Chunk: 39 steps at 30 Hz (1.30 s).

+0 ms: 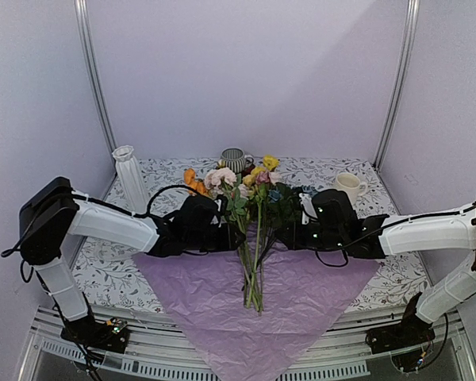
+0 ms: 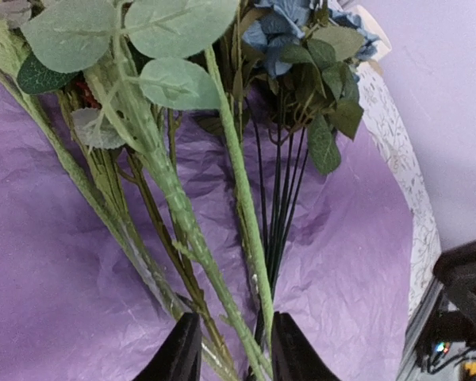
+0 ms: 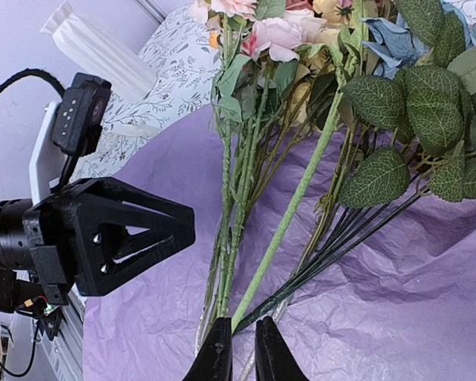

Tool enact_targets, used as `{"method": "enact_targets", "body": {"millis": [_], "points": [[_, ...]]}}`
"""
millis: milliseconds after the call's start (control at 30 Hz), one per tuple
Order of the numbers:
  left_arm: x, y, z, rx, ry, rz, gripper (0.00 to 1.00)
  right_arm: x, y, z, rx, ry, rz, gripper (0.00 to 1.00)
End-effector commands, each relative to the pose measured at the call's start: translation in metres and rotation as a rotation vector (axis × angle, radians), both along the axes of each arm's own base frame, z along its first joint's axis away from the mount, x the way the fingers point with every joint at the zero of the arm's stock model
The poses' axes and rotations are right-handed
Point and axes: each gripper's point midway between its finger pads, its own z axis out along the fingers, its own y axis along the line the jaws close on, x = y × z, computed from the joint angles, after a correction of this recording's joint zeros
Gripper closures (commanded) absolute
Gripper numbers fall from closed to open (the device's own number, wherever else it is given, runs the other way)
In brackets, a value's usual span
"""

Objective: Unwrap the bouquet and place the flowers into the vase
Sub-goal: Pick up the fake flower from the flattened wrapping paper.

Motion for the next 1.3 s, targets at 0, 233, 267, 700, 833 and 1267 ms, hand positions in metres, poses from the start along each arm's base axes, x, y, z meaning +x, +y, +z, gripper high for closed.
{"method": "enact_targets", "body": {"millis": [0, 233, 267, 700, 833, 1267], "points": [[0.016, -0.009, 0.008, -0.084, -0.008, -0.001, 0.72, 0.009, 0.0, 0.015, 0.013, -0.055, -0.012, 0.87], [0.028, -0.009, -0.004, -0.089, 0.025, 0.021, 0.7, 0.013, -0.003, 0.014, 0.003, -0.061, -0.022, 0.87], [0.028, -0.011, -0.004, -0.097, 0.027, 0.012, 0.71, 0.013, -0.003, 0.014, 0.002, -0.062, -0.025, 0.87], [0.04, -0.017, -0.013, -0.107, 0.06, 0.021, 0.72, 0.016, -0.015, 0.007, -0.002, -0.051, -0.063, 0.88], [0.044, -0.014, -0.016, -0.094, 0.074, 0.042, 0.73, 0.017, -0.017, 0.011, 0.015, -0.057, -0.069, 0.88], [0.052, -0.005, -0.024, -0.094, 0.093, 0.084, 0.79, 0.012, -0.025, 0.012, 0.028, -0.058, -0.078, 0.89]]}}
